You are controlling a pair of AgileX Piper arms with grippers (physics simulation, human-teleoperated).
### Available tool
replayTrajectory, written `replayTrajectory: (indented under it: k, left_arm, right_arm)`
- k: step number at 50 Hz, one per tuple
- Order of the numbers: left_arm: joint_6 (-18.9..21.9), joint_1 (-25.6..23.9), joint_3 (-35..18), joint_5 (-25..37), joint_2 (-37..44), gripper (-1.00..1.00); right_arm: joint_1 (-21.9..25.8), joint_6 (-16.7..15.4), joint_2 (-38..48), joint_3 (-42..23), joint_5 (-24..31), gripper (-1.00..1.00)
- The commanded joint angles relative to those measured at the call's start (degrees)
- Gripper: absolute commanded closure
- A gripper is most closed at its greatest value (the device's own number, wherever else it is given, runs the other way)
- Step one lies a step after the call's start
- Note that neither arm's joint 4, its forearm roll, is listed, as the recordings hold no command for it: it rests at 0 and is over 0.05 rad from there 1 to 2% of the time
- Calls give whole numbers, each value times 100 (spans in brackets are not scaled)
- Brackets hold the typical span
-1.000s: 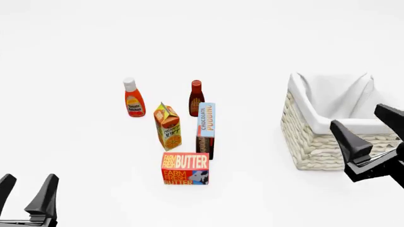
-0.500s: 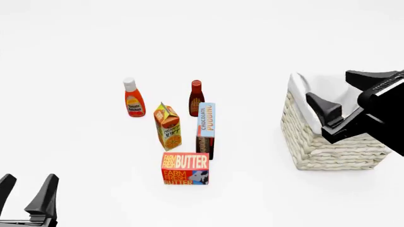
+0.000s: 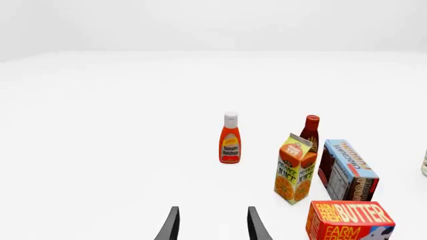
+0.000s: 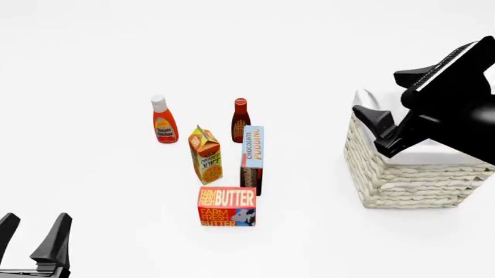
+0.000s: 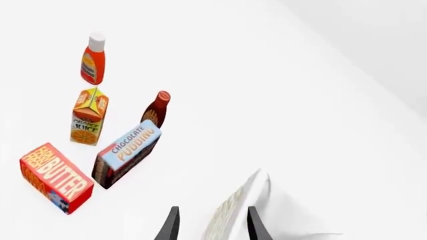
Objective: Pick the butter and place it in the basket.
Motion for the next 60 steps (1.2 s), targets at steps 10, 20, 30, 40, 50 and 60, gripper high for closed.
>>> replayTrajectory:
  k: [10,20,30,40,50,60]
  left_arm:
    - [0,0,0,0,0,-100]
    - [0,0,0,0,0,-100]
    - [0,0,0,0,0,-100]
    - [0,0,0,0,0,-100]
    - [0,0,0,0,0,-100]
    - [0,0,0,0,0,-100]
  right_arm:
    - [399,-580,714,-815,776,-100]
    - [472,-815,986,-1083,1048,-100]
    - [495,-892,1315,-1243,1246,-100]
    - [672,-893,1716,-1577,1652,-100]
    - [755,-979,2063,-1841,1928,-100]
    - [862,-1104,2247,-2039,2112,-100]
